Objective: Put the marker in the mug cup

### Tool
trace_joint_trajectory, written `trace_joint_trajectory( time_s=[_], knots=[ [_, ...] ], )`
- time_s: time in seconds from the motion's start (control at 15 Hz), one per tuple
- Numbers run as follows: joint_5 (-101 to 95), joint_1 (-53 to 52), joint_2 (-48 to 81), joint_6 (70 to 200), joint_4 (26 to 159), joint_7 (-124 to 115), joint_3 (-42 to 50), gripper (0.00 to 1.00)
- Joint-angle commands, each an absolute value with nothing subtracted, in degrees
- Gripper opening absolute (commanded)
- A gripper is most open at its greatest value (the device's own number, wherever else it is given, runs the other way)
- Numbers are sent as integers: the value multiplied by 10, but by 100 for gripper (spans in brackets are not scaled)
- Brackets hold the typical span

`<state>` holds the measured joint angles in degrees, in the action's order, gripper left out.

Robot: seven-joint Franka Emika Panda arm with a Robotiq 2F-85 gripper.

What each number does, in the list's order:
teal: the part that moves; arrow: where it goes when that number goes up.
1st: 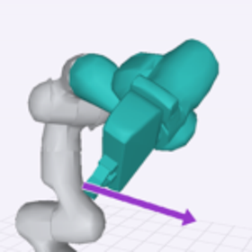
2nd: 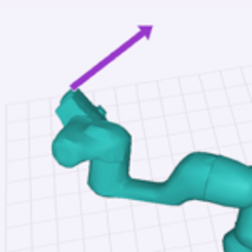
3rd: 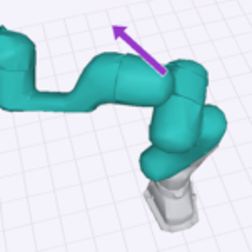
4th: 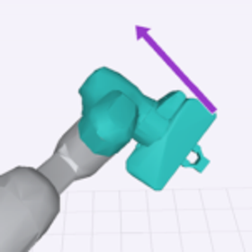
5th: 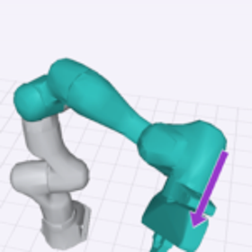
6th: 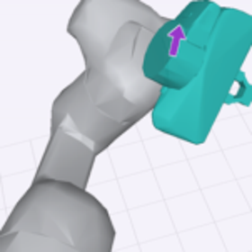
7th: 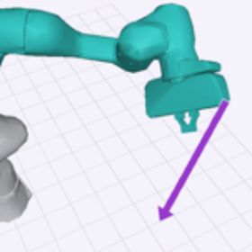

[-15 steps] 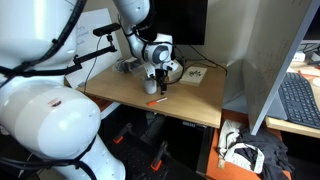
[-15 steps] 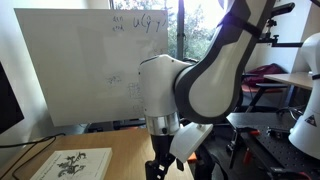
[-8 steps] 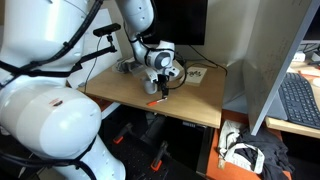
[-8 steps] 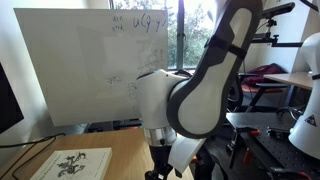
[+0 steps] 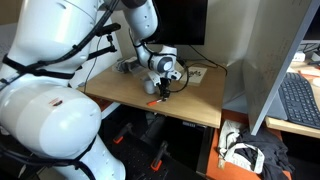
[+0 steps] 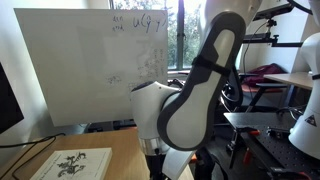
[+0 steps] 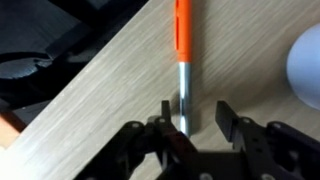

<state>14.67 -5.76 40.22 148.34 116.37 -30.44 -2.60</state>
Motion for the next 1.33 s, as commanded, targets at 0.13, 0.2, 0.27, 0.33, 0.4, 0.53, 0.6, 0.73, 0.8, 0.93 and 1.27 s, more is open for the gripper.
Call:
trace_joint_trajectory(
  time_s=[0.13, 0.2, 0.27, 0.33, 0.4, 0.53, 0.6, 0.73, 0.8, 0.93, 1.27],
  knots=[
    [164, -55, 411, 1491, 1153, -274, -23, 9],
    [160, -57, 410, 1490, 1153, -272, -21, 3],
    [158, -56, 407, 1494, 1155, -260, -22, 0],
    [153, -59, 403, 1497, 1157, -252, -20, 0],
    [147, -61, 399, 1500, 1158, -242, -18, 3],
    [122, -68, 386, 1514, 1168, -208, -10, 3],
    [109, -67, 377, 1524, 1175, -184, -9, 3],
    [93, -52, 353, 1536, 1192, -128, -18, 3],
    [89, -44, 339, 1547, 1202, -99, -24, 3],
    [90, -26, 309, 1573, 1224, -42, -42, 3],
    [126, 47, 239, 1649, 1281, 120, -133, 3]
  ],
)
